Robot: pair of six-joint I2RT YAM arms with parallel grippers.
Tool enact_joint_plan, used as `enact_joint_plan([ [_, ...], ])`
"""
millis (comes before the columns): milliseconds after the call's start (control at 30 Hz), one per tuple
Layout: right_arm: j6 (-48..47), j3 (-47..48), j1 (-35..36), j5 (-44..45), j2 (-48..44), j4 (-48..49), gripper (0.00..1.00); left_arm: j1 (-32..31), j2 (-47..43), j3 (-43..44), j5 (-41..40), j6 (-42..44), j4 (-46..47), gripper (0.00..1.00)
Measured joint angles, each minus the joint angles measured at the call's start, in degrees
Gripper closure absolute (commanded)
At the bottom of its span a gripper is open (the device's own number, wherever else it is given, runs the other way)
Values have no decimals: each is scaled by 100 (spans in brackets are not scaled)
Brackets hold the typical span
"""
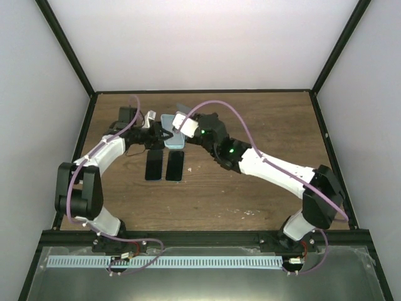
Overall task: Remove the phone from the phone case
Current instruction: Remove the phone case from the phone, then place the phone case at the center of the board.
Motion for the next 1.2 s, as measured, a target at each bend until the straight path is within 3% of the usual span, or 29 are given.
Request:
enact_joint_plan([
  [433, 929, 20, -1211, -348, -837, -1071, 99, -1115, 1316, 1209, -975, 894, -437, 100],
  [667, 1174, -166, -1318, -470, -946, -1266, 99, -1615, 2564, 2317, -1360, 1012, -645, 99],
  [1100, 1285, -229, -1318, -546, -942, -1408, 99, -1749, 3491, 3132, -1829, 824, -662, 95],
  [1200, 1292, -229, -1318, -551, -938, -1408, 99, -1753, 3668, 3244, -1910, 782, -671, 84],
])
